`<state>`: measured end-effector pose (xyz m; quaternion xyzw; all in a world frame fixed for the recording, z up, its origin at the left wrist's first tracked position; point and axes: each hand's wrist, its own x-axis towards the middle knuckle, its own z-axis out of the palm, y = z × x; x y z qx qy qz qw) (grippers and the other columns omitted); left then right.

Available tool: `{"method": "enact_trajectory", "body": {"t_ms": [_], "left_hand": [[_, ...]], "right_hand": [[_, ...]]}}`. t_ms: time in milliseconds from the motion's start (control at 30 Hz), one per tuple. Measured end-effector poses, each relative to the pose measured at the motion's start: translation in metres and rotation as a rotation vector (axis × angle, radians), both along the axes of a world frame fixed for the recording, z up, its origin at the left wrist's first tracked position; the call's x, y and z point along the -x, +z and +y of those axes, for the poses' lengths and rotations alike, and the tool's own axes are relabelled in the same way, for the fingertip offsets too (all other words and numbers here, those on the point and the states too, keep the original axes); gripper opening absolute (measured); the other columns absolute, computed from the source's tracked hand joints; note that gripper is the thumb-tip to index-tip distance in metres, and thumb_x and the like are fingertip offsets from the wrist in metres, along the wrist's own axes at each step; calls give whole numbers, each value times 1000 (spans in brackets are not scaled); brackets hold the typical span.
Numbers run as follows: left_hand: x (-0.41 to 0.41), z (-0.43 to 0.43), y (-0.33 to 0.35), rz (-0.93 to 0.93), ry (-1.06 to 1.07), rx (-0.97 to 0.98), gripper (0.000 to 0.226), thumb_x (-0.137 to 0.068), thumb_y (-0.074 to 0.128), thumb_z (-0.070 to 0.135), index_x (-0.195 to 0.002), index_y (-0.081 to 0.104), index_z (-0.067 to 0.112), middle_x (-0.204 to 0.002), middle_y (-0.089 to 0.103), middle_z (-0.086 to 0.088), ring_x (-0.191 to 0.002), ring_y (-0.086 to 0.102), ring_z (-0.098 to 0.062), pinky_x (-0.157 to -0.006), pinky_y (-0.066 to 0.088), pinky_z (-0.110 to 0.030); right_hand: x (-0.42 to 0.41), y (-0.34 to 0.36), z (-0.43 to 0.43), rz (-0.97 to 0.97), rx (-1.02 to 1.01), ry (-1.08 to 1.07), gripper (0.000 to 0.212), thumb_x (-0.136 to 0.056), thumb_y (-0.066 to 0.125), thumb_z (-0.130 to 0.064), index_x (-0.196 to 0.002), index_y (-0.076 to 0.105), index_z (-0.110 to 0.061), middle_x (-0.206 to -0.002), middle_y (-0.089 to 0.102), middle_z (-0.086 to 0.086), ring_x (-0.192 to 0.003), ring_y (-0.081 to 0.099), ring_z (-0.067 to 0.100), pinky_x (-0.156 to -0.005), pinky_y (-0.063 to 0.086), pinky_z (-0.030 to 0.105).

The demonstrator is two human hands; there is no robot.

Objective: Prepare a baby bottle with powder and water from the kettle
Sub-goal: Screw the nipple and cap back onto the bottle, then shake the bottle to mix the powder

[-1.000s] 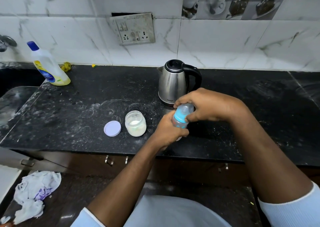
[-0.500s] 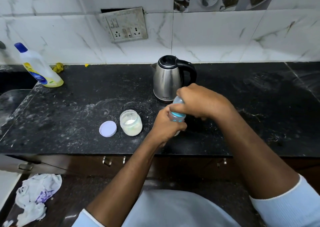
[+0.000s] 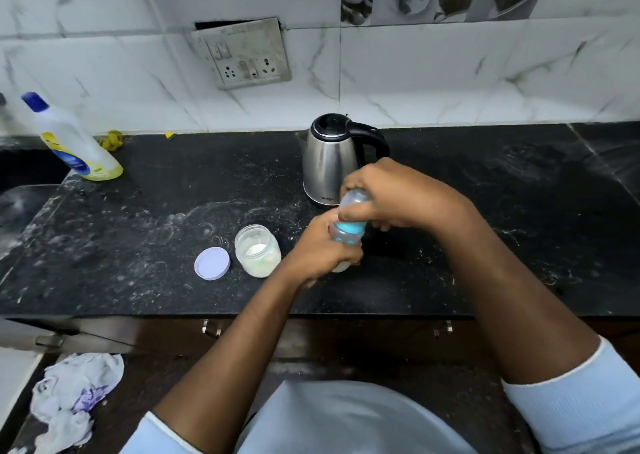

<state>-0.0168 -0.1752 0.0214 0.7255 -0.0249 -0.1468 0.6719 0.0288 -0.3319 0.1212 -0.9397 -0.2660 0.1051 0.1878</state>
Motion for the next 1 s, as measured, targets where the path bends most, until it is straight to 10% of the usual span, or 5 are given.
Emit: {"method": "enact_trajectory", "body": {"t_ms": [200,333,600,767,1000], "left_hand": [[-2,2,1,8,43,-75,41,-53,73,-2,-87,65,18,-71,65,0,-66,58,-18,-62,47,-34],[-10,15,10,65,-11,-71,38,-55,73,0,-87,65,18,-74,65,-2,-69,60,-19,-65,50,-33],[-12,18,14,52,25,-35,43,-66,84,-6,-98,64,14,-79,65,-2,-72,61,-16,-68,51,-32],[6,8,-4,64,206,38,63,-74,88,-7,-128,56,3,-114,74,-19,-104,74,-37,-94,61,-52],[34,8,-40,125,113,31,74,-63,85,4,-127,50,19,-121,72,-17,-99,73,-18,-84,63,-41]], "right_hand": [[-1,-10,10,-79,135,-141,91,-80,24,-98,-77,65,-17,-64,65,0,-51,60,16,-45,37,30],[-13,10,-17,181,-48,128,52,-89,69,-61,-134,53,-40,-103,70,-17,-72,67,-7,-67,50,22],[-3,-26,6,-110,-175,-178,58,-89,40,-84,-87,58,-30,-79,64,-7,-67,60,9,-58,42,34],[22,-77,0,369,-954,-149,56,-94,77,-28,-141,49,-40,-120,72,-2,-103,72,10,-88,59,31],[59,-122,3,526,-990,-176,104,-91,78,2,-157,24,-57,-145,64,-8,-124,69,18,-96,57,28]]}}
